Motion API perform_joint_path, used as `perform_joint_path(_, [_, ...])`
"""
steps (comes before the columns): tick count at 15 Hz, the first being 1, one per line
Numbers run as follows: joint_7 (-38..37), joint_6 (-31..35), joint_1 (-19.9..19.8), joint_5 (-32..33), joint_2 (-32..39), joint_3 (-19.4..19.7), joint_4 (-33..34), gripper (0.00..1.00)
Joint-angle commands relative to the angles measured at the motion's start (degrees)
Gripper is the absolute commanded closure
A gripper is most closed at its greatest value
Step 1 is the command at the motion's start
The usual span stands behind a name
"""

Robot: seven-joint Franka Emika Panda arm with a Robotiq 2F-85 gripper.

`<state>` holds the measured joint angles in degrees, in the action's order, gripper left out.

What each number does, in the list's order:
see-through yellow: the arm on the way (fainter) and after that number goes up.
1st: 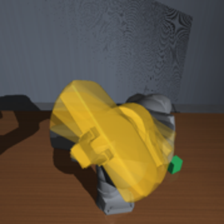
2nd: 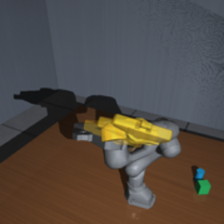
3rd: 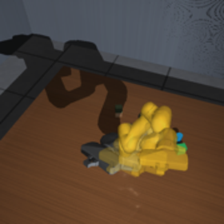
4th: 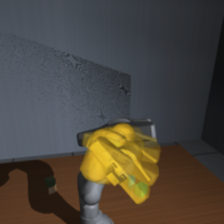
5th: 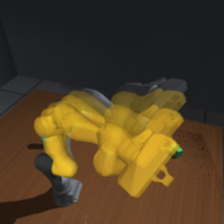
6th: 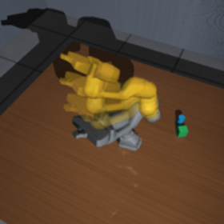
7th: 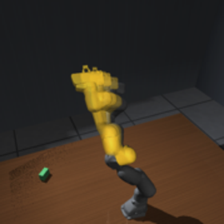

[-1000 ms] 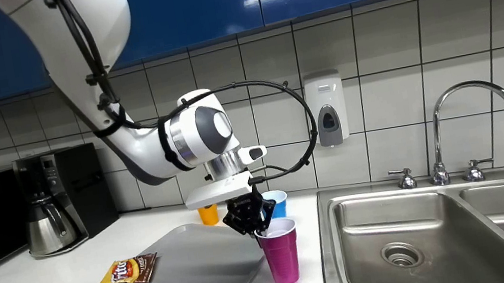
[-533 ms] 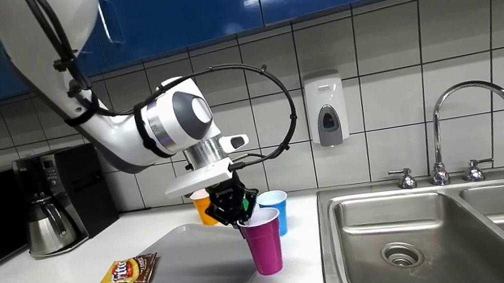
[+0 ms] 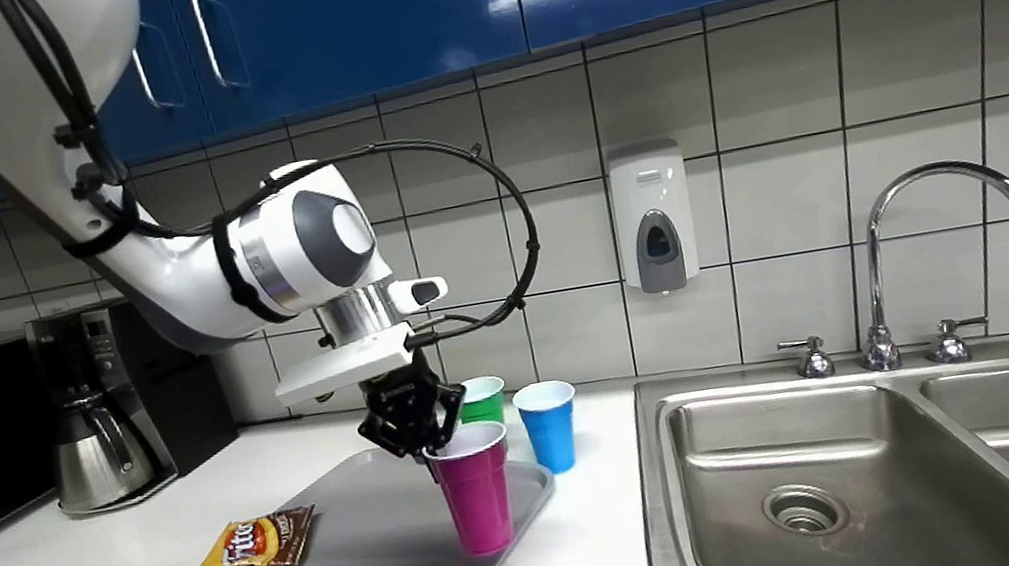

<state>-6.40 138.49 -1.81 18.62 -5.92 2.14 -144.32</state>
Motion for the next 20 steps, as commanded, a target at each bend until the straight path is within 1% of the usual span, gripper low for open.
perform_joint_path(1, [-0.35,-0.18,1.04,-1.14,-1.16,-1.90,-1.24,0.99])
perform_joint_path(6, [0.64,2.21,2.97,-2.65,-0.33,-3.60,-1.61,0.99])
perform_joint_path(11, [1.72,5.35,3.87,-3.62,0.56,-4.16,-2.13,0.99])
perform_joint_path(13, [1.94,6.53,3.82,-2.94,0.73,-4.21,-2.61,0.99])
perform_joint_path(20, [1.35,11.32,2.91,2.79,0.88,-3.80,-4.97,0.99])
